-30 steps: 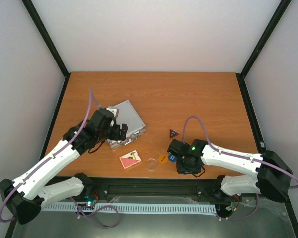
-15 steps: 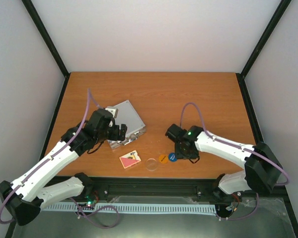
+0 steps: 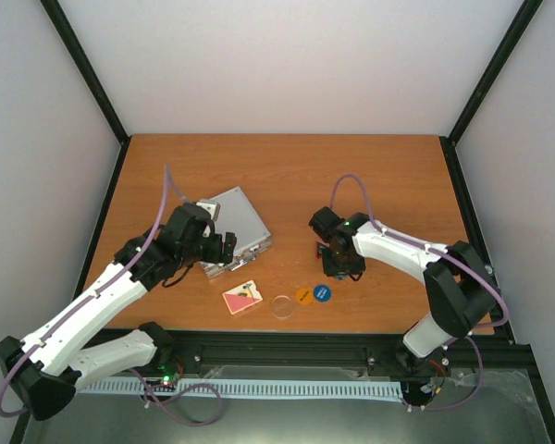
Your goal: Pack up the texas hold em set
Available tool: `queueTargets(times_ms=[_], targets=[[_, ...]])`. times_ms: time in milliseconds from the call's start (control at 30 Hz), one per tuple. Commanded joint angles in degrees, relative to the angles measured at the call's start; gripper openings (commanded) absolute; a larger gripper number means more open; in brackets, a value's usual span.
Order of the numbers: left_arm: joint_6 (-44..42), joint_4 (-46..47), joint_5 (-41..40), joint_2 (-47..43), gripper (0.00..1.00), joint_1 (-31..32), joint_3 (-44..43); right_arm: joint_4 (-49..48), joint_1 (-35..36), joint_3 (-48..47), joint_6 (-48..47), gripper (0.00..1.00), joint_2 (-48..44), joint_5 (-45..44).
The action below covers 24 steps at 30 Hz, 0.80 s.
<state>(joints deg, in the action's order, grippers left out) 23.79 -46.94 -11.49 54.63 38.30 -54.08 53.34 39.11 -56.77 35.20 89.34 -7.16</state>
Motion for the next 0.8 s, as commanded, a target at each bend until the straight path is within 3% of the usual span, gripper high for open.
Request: queueTargets(times_ms=[0,767], targets=[[0.3,-1.0,-0.4,0.0,1.00,0.0,-1.5,-1.3,-1.9,-2.6,-4.3,0.36,1.9,0.6],[0.3,-0.7,-1.5,1.1,1.00,0.0,-1.6,-1.5,-6.1,-3.7,-9.9,0.39,6.4,4.8]])
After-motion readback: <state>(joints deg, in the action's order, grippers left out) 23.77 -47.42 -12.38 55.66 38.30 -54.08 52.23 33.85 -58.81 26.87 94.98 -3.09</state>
